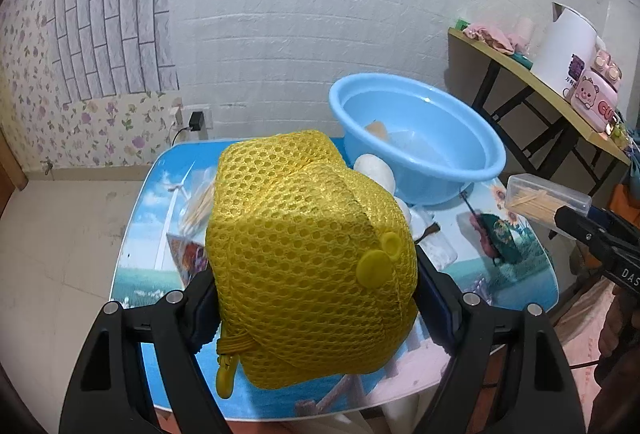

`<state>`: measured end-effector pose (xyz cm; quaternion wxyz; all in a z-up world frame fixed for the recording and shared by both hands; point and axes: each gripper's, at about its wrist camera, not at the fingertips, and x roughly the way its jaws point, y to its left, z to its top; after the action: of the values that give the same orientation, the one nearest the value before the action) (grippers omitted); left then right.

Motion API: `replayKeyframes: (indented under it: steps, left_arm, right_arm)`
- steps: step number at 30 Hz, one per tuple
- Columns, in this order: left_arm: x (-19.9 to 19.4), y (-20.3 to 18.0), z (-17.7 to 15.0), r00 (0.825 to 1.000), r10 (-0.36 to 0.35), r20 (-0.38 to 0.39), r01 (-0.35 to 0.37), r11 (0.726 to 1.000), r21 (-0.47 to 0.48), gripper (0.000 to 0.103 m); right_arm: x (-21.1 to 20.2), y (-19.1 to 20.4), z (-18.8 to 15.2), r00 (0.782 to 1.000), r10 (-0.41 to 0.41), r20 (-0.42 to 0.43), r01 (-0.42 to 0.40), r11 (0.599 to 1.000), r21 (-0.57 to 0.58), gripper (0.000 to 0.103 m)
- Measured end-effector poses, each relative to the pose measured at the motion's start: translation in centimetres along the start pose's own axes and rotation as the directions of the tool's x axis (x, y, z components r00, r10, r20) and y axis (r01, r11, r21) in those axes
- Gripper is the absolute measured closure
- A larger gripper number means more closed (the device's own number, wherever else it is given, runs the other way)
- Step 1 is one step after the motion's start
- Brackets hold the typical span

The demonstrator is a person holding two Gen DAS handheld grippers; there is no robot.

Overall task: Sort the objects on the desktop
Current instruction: 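Lift the yellow hat and the toothpick box and carry them over the basin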

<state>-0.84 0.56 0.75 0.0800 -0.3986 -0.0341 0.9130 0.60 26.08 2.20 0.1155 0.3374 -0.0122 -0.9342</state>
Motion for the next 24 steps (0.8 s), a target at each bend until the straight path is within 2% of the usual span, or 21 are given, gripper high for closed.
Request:
replayKeyframes:
  steps: [11, 24]
  left_arm:
    - [1.6, -2.4, 3.4, 0.999, -0.034, 0.006, 0.034, 0.998, 0.051, 0.022]
    - [6.0, -4.8, 7.7, 0.999, -0.041, -0.006, 0.042, 0.993, 0.107, 0.022]
  right_arm:
    - [0.3, 0.0, 1.9, 0.998, 0.029, 0.052, -0.029, 1.000, 0.000, 0.044]
    - [4.2, -0.7, 5.8, 0.994, 0.066, 0.083, -0.065, 0.998, -0.011, 0.044]
